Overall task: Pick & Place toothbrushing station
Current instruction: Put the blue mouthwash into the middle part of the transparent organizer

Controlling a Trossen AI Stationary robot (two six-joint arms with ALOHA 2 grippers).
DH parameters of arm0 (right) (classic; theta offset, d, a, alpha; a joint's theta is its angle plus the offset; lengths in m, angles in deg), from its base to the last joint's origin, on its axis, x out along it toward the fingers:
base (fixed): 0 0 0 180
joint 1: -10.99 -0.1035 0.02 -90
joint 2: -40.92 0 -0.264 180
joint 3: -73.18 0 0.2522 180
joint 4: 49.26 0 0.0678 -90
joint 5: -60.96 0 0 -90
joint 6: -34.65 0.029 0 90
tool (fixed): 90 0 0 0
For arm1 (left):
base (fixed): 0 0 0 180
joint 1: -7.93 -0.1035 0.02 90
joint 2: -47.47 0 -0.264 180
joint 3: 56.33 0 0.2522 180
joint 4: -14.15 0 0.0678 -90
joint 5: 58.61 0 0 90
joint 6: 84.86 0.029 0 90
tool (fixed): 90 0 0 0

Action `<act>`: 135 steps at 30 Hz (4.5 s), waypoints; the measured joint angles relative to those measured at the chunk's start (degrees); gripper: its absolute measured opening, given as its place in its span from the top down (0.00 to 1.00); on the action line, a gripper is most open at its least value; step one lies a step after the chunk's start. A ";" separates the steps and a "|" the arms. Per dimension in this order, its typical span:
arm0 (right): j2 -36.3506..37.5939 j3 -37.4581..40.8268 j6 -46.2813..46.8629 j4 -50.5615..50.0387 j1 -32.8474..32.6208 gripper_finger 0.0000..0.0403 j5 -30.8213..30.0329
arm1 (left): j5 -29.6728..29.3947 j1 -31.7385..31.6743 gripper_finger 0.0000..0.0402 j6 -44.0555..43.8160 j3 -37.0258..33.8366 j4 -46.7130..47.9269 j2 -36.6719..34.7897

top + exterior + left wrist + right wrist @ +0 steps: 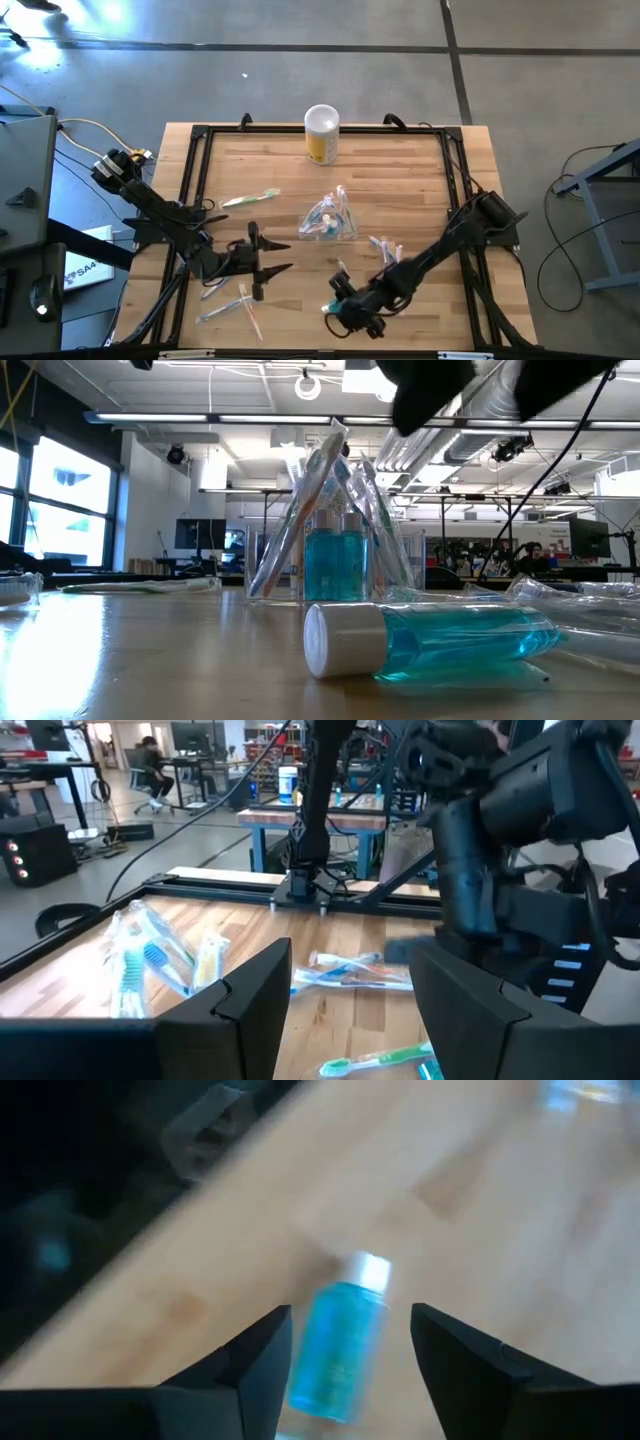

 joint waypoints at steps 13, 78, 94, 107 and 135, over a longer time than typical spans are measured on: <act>-3.06 -1.76 12.85 -3.76 1.42 0.45 -1.10 | -0.02 -0.11 0.50 4.71 0.01 0.01 0.00; 4.24 -1.52 20.18 -10.18 -2.46 0.84 -30.99 | 7.12 -2.42 0.48 1.94 1.38 1.14 12.42; 3.98 -1.55 21.24 -10.23 -1.65 0.84 -33.71 | 12.03 -6.53 0.22 1.37 15.16 7.98 23.50; 3.98 -1.57 21.11 -9.67 -1.61 0.84 -34.25 | 12.67 -10.10 0.22 -1.32 17.27 9.01 24.39; 3.96 -1.59 21.30 -9.88 -1.57 0.84 -34.34 | 11.78 -9.89 0.60 -1.52 17.25 10.70 24.39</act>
